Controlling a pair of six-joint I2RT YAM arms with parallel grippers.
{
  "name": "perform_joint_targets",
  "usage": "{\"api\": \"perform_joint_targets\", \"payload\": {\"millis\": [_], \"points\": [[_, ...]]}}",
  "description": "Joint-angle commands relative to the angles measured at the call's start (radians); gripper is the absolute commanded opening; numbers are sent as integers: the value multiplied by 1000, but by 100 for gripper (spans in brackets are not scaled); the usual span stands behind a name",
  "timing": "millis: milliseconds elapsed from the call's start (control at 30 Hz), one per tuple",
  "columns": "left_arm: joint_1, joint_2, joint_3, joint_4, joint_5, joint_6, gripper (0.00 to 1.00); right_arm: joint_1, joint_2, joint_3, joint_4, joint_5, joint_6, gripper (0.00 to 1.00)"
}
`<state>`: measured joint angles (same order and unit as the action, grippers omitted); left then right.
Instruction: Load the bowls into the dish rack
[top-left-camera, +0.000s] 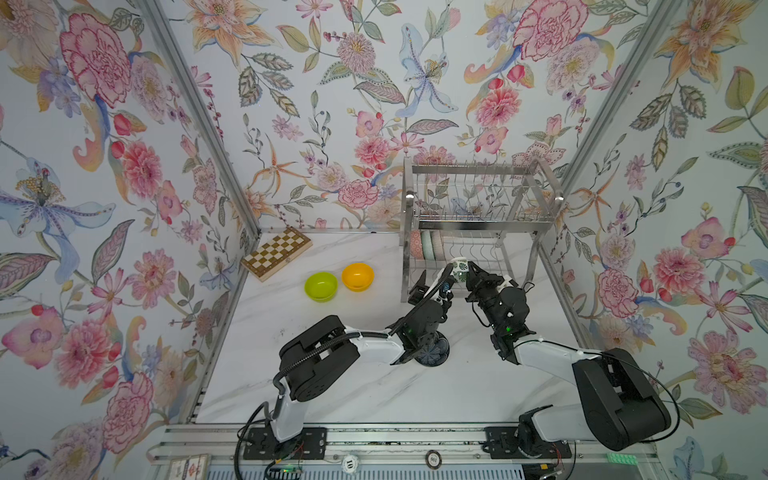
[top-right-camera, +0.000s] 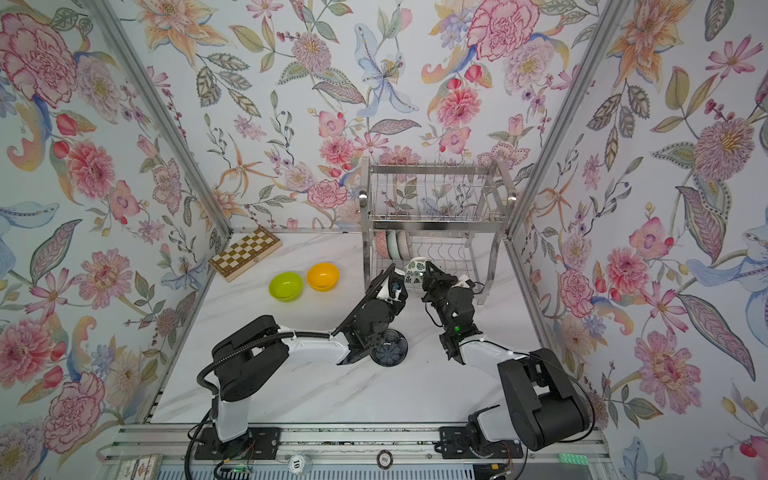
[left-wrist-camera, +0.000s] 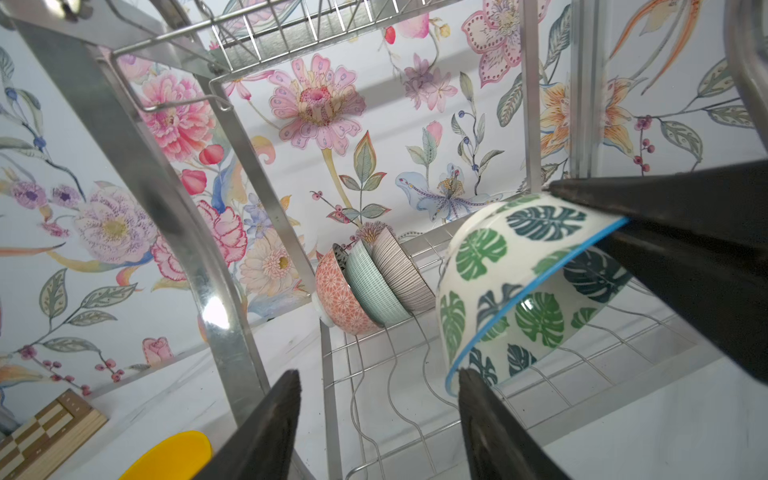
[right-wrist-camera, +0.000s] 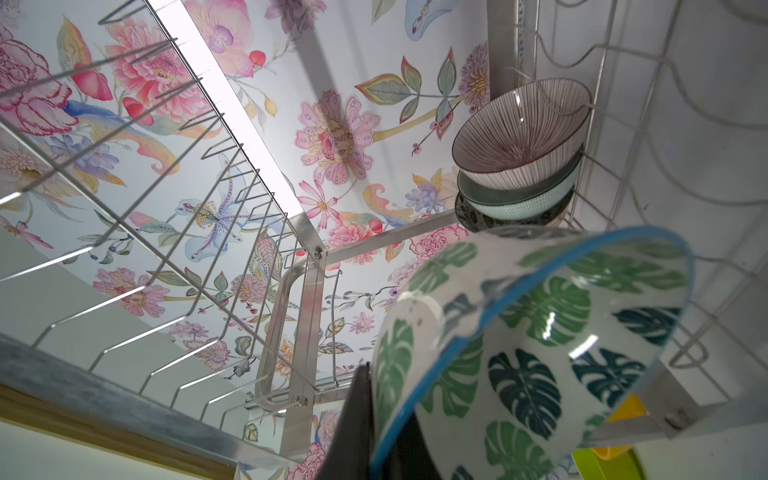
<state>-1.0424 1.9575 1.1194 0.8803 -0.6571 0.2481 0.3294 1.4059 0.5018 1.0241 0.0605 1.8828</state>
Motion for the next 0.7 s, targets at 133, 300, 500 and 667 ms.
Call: {"api": "perform_joint_targets", "payload": {"millis": [133, 300, 500, 667], "points": [[43, -97, 23, -268, 213, -125, 92, -64, 48, 31, 95, -89, -90, 0], [59, -106, 75, -424, 294, -56, 99, -110, 118, 86, 173, -185, -189, 0], [66, -94, 116, -524, 257, 53, 99, -147, 207, 157, 248, -327, -313, 0], [71, -74, 135, -521, 205, 146, 99, -171, 248, 211, 239, -420, -425, 0]]}}
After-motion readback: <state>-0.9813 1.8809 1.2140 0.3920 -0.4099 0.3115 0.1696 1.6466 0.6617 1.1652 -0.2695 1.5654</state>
